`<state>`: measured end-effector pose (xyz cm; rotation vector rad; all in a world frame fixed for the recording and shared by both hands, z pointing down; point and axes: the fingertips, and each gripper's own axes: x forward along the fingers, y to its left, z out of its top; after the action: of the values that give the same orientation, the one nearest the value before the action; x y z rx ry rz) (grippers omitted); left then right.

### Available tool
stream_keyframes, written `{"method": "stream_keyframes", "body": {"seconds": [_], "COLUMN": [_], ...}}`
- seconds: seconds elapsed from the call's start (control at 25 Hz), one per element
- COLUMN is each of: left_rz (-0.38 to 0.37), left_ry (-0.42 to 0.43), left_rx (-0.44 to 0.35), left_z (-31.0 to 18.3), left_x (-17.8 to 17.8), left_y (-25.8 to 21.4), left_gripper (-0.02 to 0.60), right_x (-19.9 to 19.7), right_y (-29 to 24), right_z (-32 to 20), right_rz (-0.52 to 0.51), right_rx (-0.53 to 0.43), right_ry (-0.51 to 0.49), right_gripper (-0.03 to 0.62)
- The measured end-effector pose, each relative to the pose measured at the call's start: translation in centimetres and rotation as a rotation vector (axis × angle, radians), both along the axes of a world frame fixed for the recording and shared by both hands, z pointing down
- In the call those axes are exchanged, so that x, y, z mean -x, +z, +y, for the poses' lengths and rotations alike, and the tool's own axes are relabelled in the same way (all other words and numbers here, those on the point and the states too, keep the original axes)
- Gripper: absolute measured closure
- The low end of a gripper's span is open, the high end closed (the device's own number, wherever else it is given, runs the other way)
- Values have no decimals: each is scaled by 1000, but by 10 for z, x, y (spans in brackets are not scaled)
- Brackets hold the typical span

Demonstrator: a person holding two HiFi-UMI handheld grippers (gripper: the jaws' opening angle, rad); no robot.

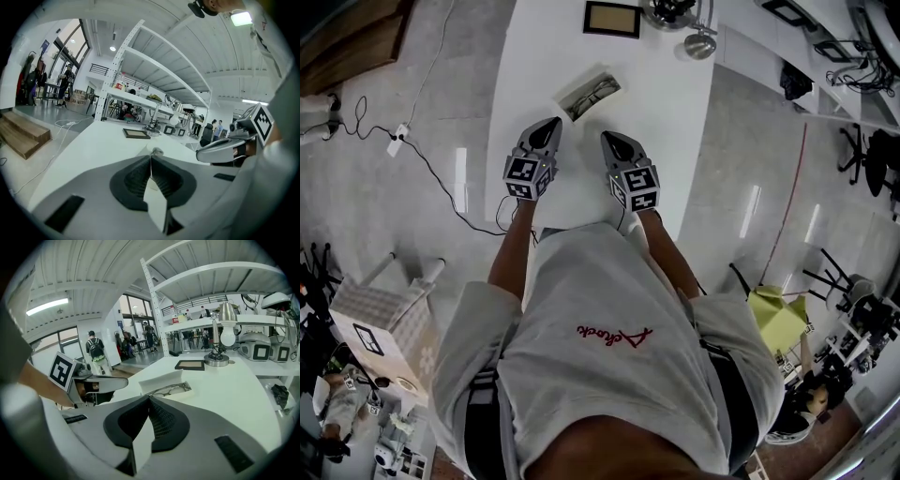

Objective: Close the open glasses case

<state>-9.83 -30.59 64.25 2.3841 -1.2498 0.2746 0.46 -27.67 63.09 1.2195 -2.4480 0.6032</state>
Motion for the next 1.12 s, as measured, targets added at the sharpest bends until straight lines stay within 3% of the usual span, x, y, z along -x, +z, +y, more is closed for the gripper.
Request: {"method": "stream_keyframes", "body": {"seconds": [0.4, 0.48, 0.6, 0.88, 1.0, 1.12], "left_rz": [-47, -139, -365, -652, -711, -700], "left_ry": [6, 25, 101, 222, 275, 267], "left_rx": [-19, -46, -112, -250, -291, -286], "left_z": [-40, -45, -46, -36, -32, -33], "left_x": [2, 4, -1, -12, -17, -16], "left_y": [-2, -3, -1, 4, 7, 8], "left_gripper": [548, 554, 555, 555, 555, 555], "right_x": [-6, -6, -8, -4, -5, -6], "right_y": [4, 4, 6, 9, 8, 9], "right_z": [-1, -1, 0, 0, 0, 1], "right_rz": [0, 0, 1, 2, 4, 4], "right_rx": [15, 17, 22, 23, 26, 30], "right_ry": [-1, -2, -2, -14, -16, -14], "right_gripper": [569, 569, 569, 569, 569, 569]}}
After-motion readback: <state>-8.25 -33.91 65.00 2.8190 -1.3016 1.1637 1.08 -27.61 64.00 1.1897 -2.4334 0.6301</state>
